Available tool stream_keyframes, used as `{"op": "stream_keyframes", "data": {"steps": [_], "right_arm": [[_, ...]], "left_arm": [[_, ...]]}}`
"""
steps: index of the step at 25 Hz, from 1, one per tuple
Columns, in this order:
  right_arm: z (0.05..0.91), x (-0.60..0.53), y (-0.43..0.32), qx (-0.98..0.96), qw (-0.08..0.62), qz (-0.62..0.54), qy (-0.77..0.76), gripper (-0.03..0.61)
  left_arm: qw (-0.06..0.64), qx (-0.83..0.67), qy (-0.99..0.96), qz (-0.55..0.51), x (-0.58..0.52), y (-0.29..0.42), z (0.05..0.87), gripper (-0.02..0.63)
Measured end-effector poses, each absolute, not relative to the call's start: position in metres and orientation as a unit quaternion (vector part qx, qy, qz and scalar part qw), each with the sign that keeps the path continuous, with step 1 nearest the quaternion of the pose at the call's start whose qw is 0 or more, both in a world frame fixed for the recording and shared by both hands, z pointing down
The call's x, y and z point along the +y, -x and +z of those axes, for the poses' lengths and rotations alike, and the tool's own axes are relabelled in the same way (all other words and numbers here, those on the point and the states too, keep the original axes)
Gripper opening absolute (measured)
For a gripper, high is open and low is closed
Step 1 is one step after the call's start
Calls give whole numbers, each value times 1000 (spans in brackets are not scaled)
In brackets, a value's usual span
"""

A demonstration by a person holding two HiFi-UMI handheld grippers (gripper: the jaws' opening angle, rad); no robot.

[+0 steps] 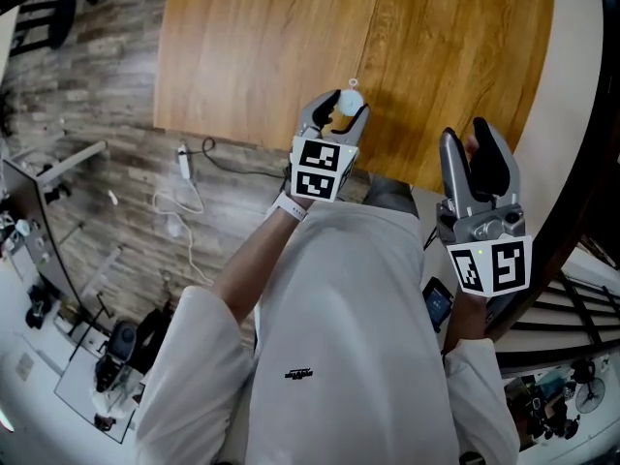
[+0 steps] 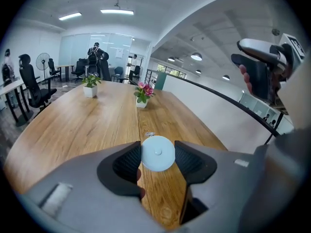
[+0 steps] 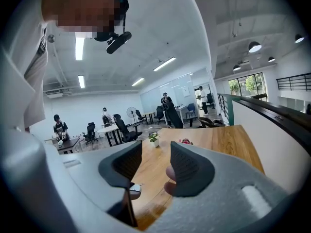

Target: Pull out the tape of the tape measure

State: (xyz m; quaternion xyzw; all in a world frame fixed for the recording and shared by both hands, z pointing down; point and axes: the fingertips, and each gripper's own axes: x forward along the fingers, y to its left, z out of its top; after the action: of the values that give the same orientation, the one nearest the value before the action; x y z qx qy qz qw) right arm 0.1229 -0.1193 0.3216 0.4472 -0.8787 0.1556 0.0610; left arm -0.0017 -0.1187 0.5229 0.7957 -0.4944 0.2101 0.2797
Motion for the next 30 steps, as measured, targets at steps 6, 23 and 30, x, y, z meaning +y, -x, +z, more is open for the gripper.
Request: {"op": "stream_keyframes", "data": {"steps": [6, 23, 30], "right_arm": [[305, -111, -120, -877, 52, 141, -456, 178], [271, -93, -116, -864, 31, 104, -491, 178], [263, -87, -122, -856, 24, 94, -508, 178]], "left_arm": [[261, -473, -818, 197, -117, 8, 485, 239], [185, -421, -871, 172, -113, 33, 385, 241], [164, -397, -888, 164, -115, 48, 354, 241]]}}
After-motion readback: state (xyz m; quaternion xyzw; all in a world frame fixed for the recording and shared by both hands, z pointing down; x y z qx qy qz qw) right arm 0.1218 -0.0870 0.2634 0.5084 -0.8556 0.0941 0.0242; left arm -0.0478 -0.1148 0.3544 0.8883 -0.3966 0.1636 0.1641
